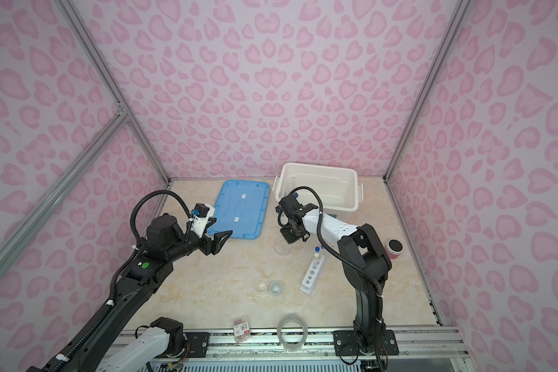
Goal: Organize the chemistry lab equipment
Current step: 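Lower right gripper onto the clear glass dish rim and close it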
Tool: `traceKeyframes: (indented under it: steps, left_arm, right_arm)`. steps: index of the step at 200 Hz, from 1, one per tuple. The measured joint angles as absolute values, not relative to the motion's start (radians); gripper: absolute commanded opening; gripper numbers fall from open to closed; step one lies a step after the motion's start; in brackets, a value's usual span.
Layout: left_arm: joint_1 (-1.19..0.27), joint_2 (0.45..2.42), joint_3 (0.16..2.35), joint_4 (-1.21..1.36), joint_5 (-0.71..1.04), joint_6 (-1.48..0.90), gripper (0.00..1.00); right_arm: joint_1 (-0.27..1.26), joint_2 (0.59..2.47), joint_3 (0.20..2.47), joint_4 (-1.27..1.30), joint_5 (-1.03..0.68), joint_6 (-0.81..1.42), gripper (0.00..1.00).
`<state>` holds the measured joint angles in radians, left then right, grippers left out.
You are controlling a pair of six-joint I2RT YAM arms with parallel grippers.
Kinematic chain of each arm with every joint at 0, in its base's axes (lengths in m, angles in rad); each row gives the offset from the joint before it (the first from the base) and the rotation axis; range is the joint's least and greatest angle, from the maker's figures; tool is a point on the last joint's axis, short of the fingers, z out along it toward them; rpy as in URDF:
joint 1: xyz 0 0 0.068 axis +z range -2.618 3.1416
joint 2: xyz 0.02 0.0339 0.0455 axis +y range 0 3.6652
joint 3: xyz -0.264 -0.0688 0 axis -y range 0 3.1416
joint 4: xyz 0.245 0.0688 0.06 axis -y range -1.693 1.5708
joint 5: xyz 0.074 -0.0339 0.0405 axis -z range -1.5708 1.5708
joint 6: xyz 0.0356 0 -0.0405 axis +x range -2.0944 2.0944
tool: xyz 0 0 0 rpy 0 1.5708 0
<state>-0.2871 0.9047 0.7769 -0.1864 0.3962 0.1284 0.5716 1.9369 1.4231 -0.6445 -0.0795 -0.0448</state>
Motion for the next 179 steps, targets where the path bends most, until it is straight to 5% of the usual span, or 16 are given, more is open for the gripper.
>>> traceKeyframes:
  steps: [179]
  left_arm:
    - [-0.287,0.925,0.777,-0.187,0.381,0.135,0.81]
  right_arm:
    - [0.581,1.994,1.399,-0.575,-0.076,-0.057,0.21]
